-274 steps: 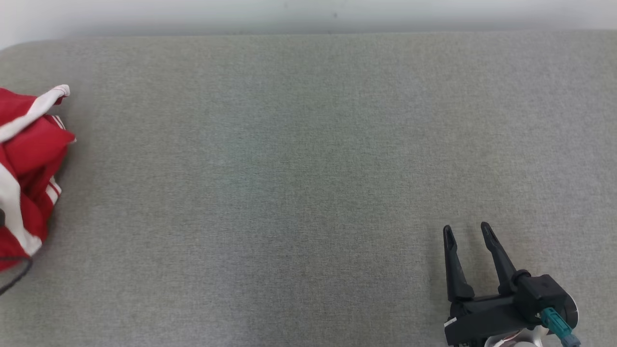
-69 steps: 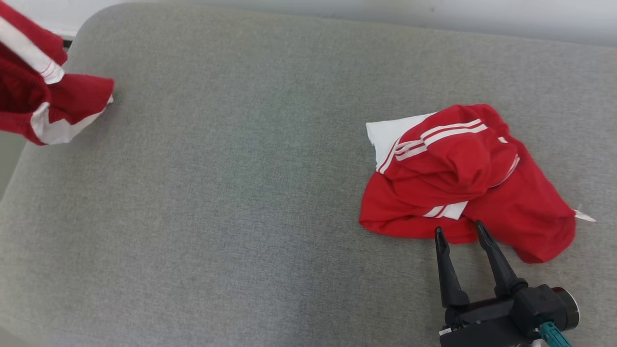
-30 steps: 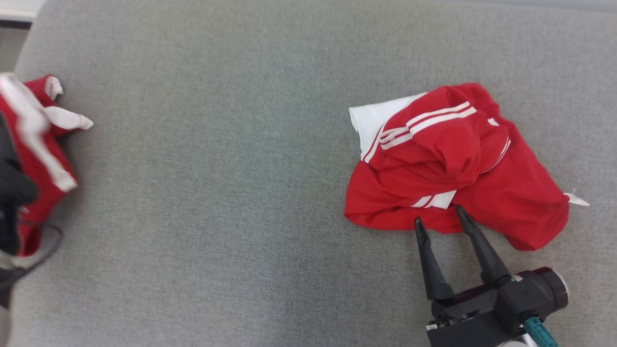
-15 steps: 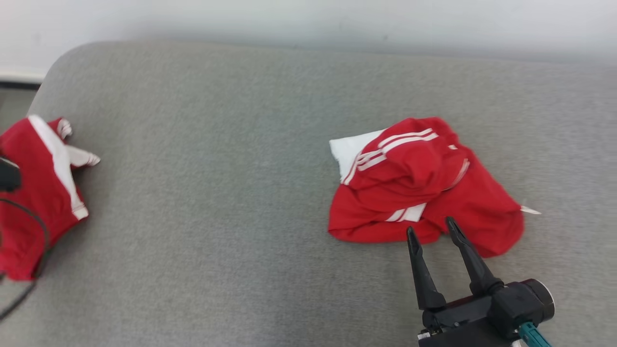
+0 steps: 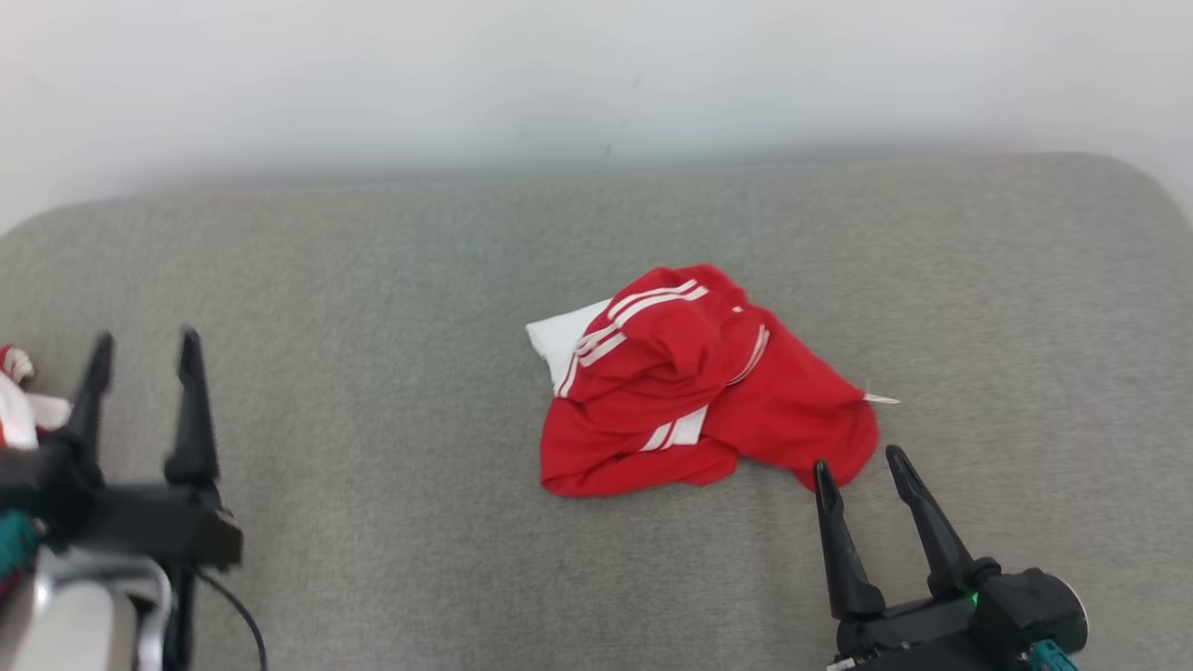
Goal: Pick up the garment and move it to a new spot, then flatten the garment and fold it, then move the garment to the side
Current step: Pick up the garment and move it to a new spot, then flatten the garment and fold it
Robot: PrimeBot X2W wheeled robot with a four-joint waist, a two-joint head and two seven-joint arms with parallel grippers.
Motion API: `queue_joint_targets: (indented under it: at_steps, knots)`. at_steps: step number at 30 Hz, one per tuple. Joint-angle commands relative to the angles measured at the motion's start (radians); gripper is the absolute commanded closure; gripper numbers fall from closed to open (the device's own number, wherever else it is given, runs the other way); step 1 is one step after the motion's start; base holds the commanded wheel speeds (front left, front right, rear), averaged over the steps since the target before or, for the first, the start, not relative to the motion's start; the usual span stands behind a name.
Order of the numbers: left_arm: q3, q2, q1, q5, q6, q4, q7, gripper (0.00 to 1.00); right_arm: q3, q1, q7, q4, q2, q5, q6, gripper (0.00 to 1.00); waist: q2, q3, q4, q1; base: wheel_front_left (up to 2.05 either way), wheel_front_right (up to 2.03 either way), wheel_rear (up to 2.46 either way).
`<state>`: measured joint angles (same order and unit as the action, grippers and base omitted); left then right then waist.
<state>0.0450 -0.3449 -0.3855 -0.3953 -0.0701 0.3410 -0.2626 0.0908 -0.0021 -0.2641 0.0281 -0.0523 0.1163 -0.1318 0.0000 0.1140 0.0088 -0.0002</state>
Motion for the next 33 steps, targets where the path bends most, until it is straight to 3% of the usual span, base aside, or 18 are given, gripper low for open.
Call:
queue_joint_targets:
  at_steps: [1, 9, 15, 20, 33]
  knots:
    - [-0.001, 0.006, 0.035, 0.018, 0.006, -0.014, -0.003, 0.00, -0.002, 0.013, -0.001, 0.004, 0.003, 0.008, 0.002, 0.00, 0.0000, -0.047, -0.046, 0.0002, 0.00, 0.00, 0.00]
    - [-0.011, 0.092, 0.234, 0.054, 0.014, -0.120, -0.003, 0.00, -0.040, 0.048, -0.001, 0.014, 0.003, 0.016, 0.002, 0.00, 0.0000, -0.078, -0.052, 0.0002, 0.00, 0.00, 0.00]
    - [-0.071, 0.169, 0.364, 0.083, 0.026, -0.198, -0.003, 0.00, -0.065, 0.064, 0.000, 0.025, 0.003, 0.022, 0.002, 0.00, 0.0000, -0.085, -0.034, 0.0002, 0.00, 0.00, 0.00]
    - [-0.133, 0.236, 0.487, 0.141, 0.002, -0.262, -0.003, 0.00, -0.068, 0.080, 0.000, 0.048, 0.003, 0.032, 0.002, 0.00, 0.0000, -0.093, -0.019, 0.0002, 0.00, 0.00, 0.00]
    - [-0.145, 0.289, 0.503, 0.239, -0.030, -0.242, -0.003, 0.00, -0.067, 0.105, 0.000, 0.120, 0.003, 0.037, 0.002, 0.00, 0.0000, -0.099, 0.007, 0.0002, 0.00, 0.00, 0.00]
